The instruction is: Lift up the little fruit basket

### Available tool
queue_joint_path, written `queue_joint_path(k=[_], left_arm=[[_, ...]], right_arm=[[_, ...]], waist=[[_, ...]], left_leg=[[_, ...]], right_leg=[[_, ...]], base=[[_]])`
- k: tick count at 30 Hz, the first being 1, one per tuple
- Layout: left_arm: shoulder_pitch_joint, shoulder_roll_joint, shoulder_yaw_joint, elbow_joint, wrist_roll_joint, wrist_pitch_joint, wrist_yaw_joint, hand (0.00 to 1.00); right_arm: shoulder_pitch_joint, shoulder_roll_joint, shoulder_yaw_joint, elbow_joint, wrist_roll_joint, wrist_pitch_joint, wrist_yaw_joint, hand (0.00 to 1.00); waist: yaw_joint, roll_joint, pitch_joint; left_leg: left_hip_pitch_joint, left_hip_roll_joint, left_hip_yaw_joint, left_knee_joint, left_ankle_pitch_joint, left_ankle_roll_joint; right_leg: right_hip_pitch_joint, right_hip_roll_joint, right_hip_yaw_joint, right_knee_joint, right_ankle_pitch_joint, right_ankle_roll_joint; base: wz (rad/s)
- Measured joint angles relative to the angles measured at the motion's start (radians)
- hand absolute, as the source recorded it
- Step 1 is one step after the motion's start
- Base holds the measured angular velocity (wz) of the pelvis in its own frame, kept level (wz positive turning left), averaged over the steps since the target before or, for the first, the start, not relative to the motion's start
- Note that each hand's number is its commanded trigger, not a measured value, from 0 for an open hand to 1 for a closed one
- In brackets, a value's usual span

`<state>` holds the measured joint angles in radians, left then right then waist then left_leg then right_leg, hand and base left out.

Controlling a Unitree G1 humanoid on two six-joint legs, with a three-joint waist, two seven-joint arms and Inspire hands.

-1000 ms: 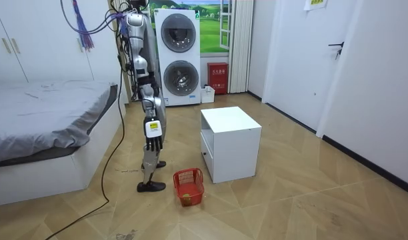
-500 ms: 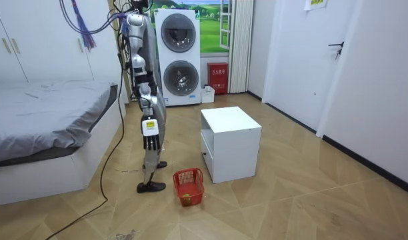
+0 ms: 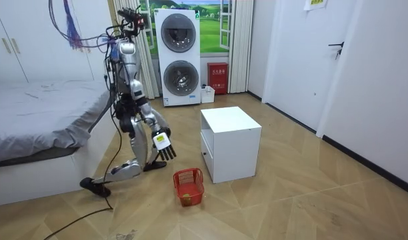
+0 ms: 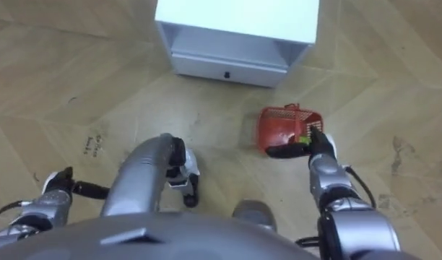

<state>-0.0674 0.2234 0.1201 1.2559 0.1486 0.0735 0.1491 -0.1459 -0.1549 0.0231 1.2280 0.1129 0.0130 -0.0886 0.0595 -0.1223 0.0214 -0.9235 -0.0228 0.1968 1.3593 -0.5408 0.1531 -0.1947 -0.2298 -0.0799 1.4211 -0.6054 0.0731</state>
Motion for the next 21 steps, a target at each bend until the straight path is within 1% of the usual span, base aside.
queue_joint_path(k=[1,2,4,5,6,7,9,10,12,13,14,15,16,17,18,19,20,21], left_arm=[[0.002,0.001,-0.016,0.023,-0.008,-0.011,0.007,0.0],[0.004,0.0,-0.026,0.033,-0.011,-0.014,0.014,0.0],[0.006,-0.003,-0.074,0.061,-0.055,-0.039,0.033,0.0],[0.008,-0.003,-0.087,0.062,-0.065,-0.043,0.039,0.0],[0.013,-0.003,-0.094,0.069,-0.079,-0.056,0.046,0.0],[0.022,-0.003,-0.095,0.082,-0.081,-0.074,0.057,0.0],[0.033,-0.004,-0.096,0.093,-0.081,-0.088,0.081,0.0],[0.037,-0.003,-0.103,0.093,-0.082,-0.096,0.097,0.0],[0.044,-0.003,-0.128,0.094,-0.102,-0.115,0.114,0.0],[0.049,-0.005,-0.136,0.097,-0.118,-0.122,0.117,0.0],[0.053,-0.006,-0.137,0.097,-0.121,-0.124,0.12,0.0],[0.058,-0.006,-0.145,0.097,-0.143,-0.126,0.127,0.0],[0.062,-0.006,-0.155,0.101,-0.165,-0.126,0.133,0.0],[0.07,-0.006,-0.16,0.102,-0.168,-0.127,0.135,0.0],[0.077,-0.006,-0.174,0.103,-0.168,-0.129,0.139,0.0],[0.085,-0.006,-0.195,0.105,-0.169,-0.13,0.143,0.0],[0.09,-0.006,-0.205,0.105,-0.171,-0.131,0.144,0.0],[0.104,-0.004,-0.212,0.104,-0.179,-0.141,0.146,0.0]], right_arm=[[0.013,0.0,-0.002,0.0,0.0,0.001,0.0,0.0],[0.019,-0.001,-0.004,-0.001,0.001,0.001,0.0,0.0],[0.033,-0.012,-0.007,-0.004,0.019,0.001,-0.008,0.0],[0.033,-0.013,-0.006,-0.009,0.029,0.001,-0.011,0.0],[0.032,-0.013,-0.006,-0.019,0.047,-0.002,-0.018,0.0],[0.032,-0.011,-0.006,-0.029,0.074,-0.005,-0.021,0.0],[0.033,-0.011,-0.006,-0.033,0.095,-0.014,-0.026,0.0],[0.036,-0.01,-0.006,-0.033,0.097,-0.014,-0.034,0.0],[0.037,-0.009,-0.006,-0.041,0.096,-0.014,-0.048,0.0],[0.038,-0.009,-0.006,-0.06,0.097,-0.014,-0.063,0.0],[0.04,-0.007,-0.006,-0.071,0.097,-0.014,-0.072,0.0],[0.042,-0.004,-0.006,-0.09,0.094,-0.019,-0.089,0.0],[0.043,0.0,-0.007,-0.112,0.087,-0.02,-0.108,0.0],[0.043,0.001,-0.007,-0.123,0.079,-0.02,-0.118,0.0],[0.043,0.001,-0.007,-0.151,0.068,-0.02,-0.135,0.0],[0.042,0.001,-0.007,-0.184,0.06,-0.02,-0.156,0.0],[0.04,0.001,-0.007,-0.2,0.05,-0.021,-0.166,0.0],[0.036,0.003,-0.006,-0.237,0.024,-0.024,-0.183,0.0]], waist=[[-0.001,0.001,0.004],[-0.005,0.001,0.0048],[-0.017,0.001,0.0051],[-0.02,0.001,0.0052],[-0.024,0.003,0.0069],[-0.026,0.003,0.0067],[-0.032,-0.001,0.0069],[-0.036,-0.009,0.0048],[-0.052,-0.018,0.0022],[-0.056,-0.02,0.0022],[-0.058,-0.021,0.0025],[-0.063,-0.023,0.0009],[-0.074,-0.026,0.0023],[-0.079,-0.026,0.0029],[-0.087,-0.028,0.0039],[-0.096,-0.03,0.0044],[-0.099,-0.031,0.0046],[-0.106,-0.038,0.0041]], left_leg=[[-0.049,-0.013,-0.012,0.064,-0.022,-0.012],[-0.073,-0.012,-0.012,0.095,-0.031,-0.01],[-0.164,-0.012,-0.009,0.206,-0.053,-0.005],[-0.184,-0.012,-0.008,0.231,-0.057,-0.003],[-0.214,-0.011,-0.007,0.276,-0.068,-0.001],[-0.233,-0.011,-0.004,0.314,-0.079,0.0],[-0.25,-0.013,0.003,0.367,-0.097,0.0],[-0.263,-0.024,0.007,0.393,-0.102,-0.001],[-0.28,-0.027,0.014,0.421,-0.106,0.004],[-0.287,-0.027,0.015,0.436,-0.106,0.004],[-0.29,-0.027,0.016,0.442,-0.108,-0.001],[-0.293,-0.028,0.016,0.452,-0.112,-0.009],[-0.298,-0.027,0.017,0.458,-0.114,-0.013],[-0.301,-0.027,0.017,0.462,-0.115,-0.016],[-0.307,-0.024,0.018,0.47,-0.116,-0.024],[-0.311,-0.025,0.021,0.476,-0.115,-0.035],[-0.315,-0.025,0.021,0.481,-0.115,-0.042],[-0.326,-0.028,0.02,0.492,-0.115,-0.059]], right_leg=[[-0.046,-0.014,0.003,0.115,-0.018,-0.007],[-0.068,-0.017,0.007,0.168,-0.02,-0.005],[-0.148,-0.02,0.027,0.351,-0.023,-0.003],[-0.163,-0.026,0.026,0.391,-0.023,-0.003],[-0.18,-0.034,0.025,0.454,-0.027,-0.001],[-0.189,-0.04,0.029,0.505,-0.029,-0.002],[-0.19,-0.057,0.03,0.575,-0.029,-0.002],[-0.189,-0.067,0.03,0.612,-0.029,-0.001],[-0.19,-0.066,0.034,0.652,-0.03,-0.003],[-0.19,-0.065,0.038,0.67,-0.037,-0.011],[-0.189,-0.065,0.04,0.677,-0.042,-0.012],[-0.188,-0.065,0.041,0.69,-0.045,-0.012],[-0.189,-0.065,0.041,0.702,-0.046,-0.01],[-0.19,-0.065,0.042,0.708,-0.049,-0.011],[-0.192,-0.07,0.045,0.722,-0.059,-0.015],[-0.194,-0.083,0.049,0.737,-0.071,-0.019],[-0.198,-0.087,0.054,0.747,-0.077,-0.023],[-0.206,-0.095,0.069,0.774,-0.093,-0.03]], base=[[0.0],[0.13],[0.22],[0.19],[0.13],[0.09],[0.13],[0.24],[0.25],[0.11],[0.0],[0.03],[0.07],[0.06],[-0.05],[-0.13],[-0.23],[-0.25]])
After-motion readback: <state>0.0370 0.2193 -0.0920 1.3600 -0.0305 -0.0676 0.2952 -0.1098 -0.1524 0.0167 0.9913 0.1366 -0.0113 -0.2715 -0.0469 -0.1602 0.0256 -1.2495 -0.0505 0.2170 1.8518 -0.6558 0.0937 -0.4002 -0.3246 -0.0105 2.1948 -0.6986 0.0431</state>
